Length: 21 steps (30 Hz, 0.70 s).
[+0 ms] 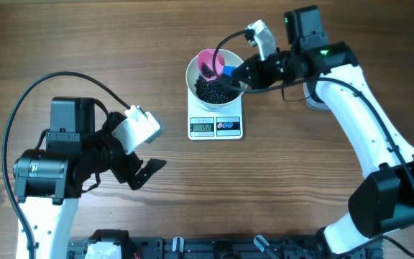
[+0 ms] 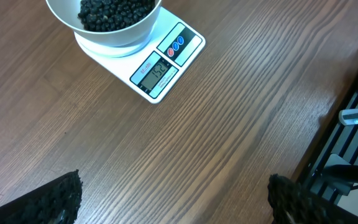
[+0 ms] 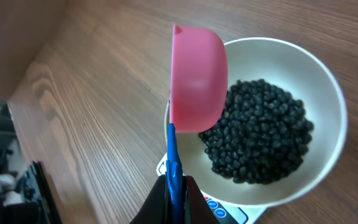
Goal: Scoop item into bowl and weigh 150g on scale
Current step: 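Carry the scoop right from the bowl to the bean tub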
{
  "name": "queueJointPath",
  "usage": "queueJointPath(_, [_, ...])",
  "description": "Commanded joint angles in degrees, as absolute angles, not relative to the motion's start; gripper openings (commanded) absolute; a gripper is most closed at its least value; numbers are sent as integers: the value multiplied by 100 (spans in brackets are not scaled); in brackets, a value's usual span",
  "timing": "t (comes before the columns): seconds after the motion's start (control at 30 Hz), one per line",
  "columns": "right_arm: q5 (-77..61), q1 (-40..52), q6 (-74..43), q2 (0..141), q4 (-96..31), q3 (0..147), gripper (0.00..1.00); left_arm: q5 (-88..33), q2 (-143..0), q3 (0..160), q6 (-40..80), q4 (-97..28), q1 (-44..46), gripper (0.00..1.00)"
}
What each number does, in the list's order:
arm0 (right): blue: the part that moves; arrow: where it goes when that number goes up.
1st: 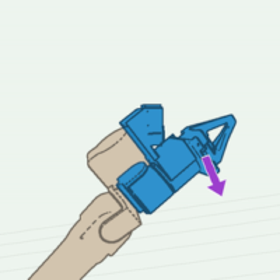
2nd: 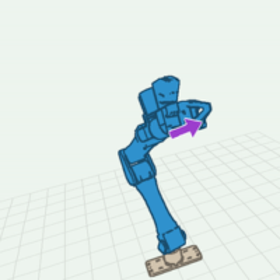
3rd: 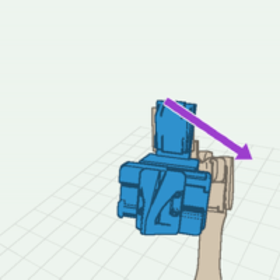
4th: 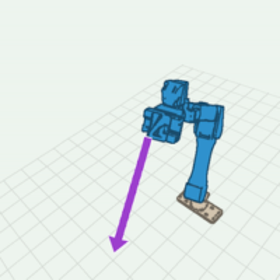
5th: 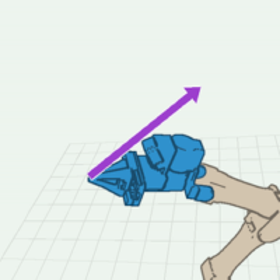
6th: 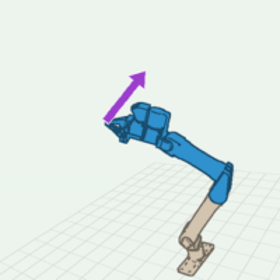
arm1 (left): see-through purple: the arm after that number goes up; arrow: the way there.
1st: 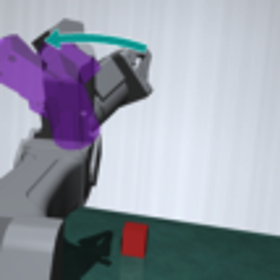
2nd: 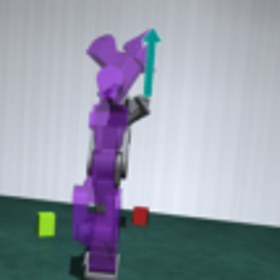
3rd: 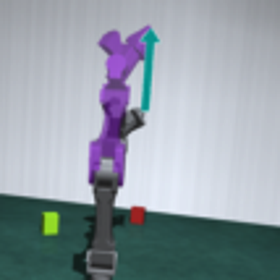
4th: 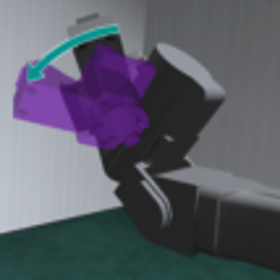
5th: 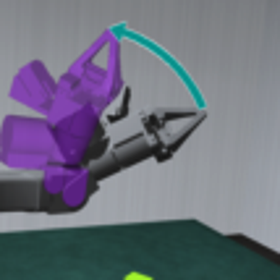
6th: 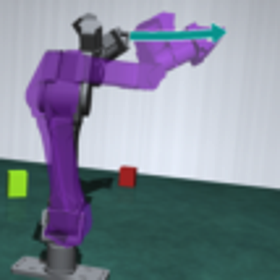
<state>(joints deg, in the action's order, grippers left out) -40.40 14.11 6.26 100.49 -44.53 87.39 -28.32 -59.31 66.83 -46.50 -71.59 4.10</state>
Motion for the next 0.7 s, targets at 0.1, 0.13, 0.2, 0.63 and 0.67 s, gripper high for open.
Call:
queueJointPath(0.1, [-4950, 633, 290, 9876, -4447, 8818, 4, -2838, -5922, 6790, -4779, -7142, 434, 100])
queueJointPath(0.13, [-4965, 460, 292, 9876, -4491, 8818, 4, -2838, -5922, 6790, -4779, -7142, 434, 100])
queueJointPath(0.2, [-4963, 172, 307, 9876, -4615, 8818, 4, -2838, -5922, 6790, -4779, -7142, 434, 100])
queueJointPath(0.63, [-4084, -1844, 1503, 9854, -6438, 8818, 4, -2838, -5922, 6790, -4779, -7142, 434, 100])
queueJointPath(0.67, [-3920, -1957, 1505, 9845, -6539, 8818, 4, -2838, -5922, 6790, -4779, -7142, 434, 100])
